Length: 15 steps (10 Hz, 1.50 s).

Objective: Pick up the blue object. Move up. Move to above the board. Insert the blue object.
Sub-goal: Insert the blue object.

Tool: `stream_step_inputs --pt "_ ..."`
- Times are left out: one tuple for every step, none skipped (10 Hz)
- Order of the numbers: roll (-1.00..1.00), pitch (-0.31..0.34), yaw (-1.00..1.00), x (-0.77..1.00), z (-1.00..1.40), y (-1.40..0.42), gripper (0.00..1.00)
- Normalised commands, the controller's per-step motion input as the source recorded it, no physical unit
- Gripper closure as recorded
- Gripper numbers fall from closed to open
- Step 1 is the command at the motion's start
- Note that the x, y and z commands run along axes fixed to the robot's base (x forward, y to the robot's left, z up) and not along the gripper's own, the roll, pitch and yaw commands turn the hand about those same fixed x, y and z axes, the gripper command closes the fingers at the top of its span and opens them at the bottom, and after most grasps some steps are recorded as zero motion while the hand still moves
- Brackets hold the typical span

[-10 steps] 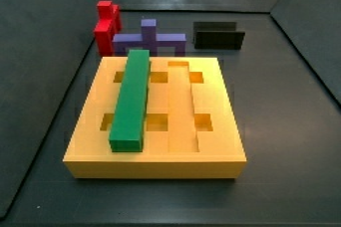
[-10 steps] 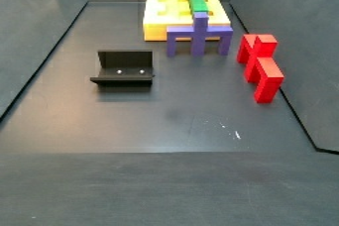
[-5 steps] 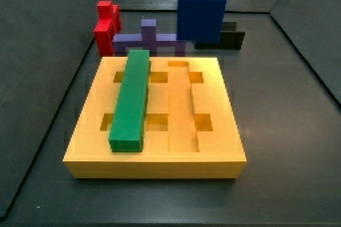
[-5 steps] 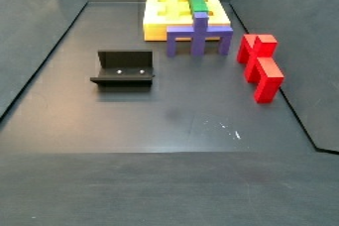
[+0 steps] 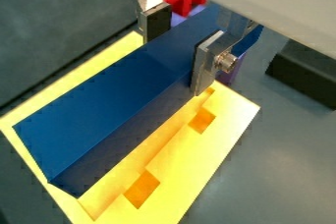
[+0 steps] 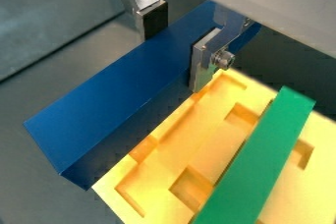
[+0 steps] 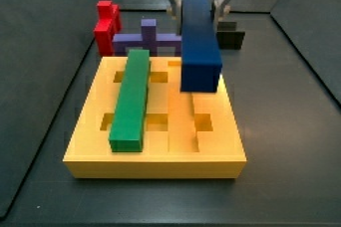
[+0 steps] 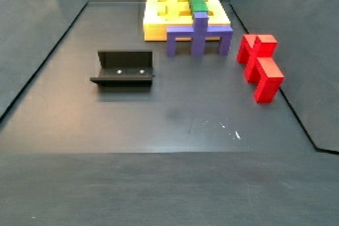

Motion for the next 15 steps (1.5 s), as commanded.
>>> stream_step_inputs --pt "0.23 -0.056 0.10 0.00 -0.81 -0.07 1.00" --pt "0.21 -0.053 0.12 0.00 -0.72 -0.10 1.00" --pt "0.15 -0.066 0.08 0.00 -0.64 -0.12 1.00" --pt "0.07 -0.070 0.09 -0.01 -0.52 -0.13 1.00" --pt "0.10 0.000 0.10 -0.01 -0.45 -0.10 1.00" --pt "0.08 0.000 0.04 -0.11 -0.37 -0.04 1.00" --pt "0.07 0.000 0.03 -0.09 -0.34 0.00 1.00" --pt "0.05 0.000 0.05 -0.09 -0.30 -0.02 1.00" --pt "0.02 0.000 0.08 -0.03 -0.22 -0.06 1.00" --pt "0.00 -0.016 0.08 -0.02 -0.18 -0.11 1.00" --pt "0.00 -0.029 0.10 0.00 -0.14 -0.15 1.00" --pt "0.00 -0.084 0.11 0.00 -0.25 -0.15 1.00" --pt "0.00 -0.076 0.12 0.00 -0.24 -0.12 1.00" --pt "0.04 -0.024 0.15 0.05 -0.37 -0.02 1.00" --pt "0.10 0.000 0.13 0.11 -0.50 0.03 1.00"
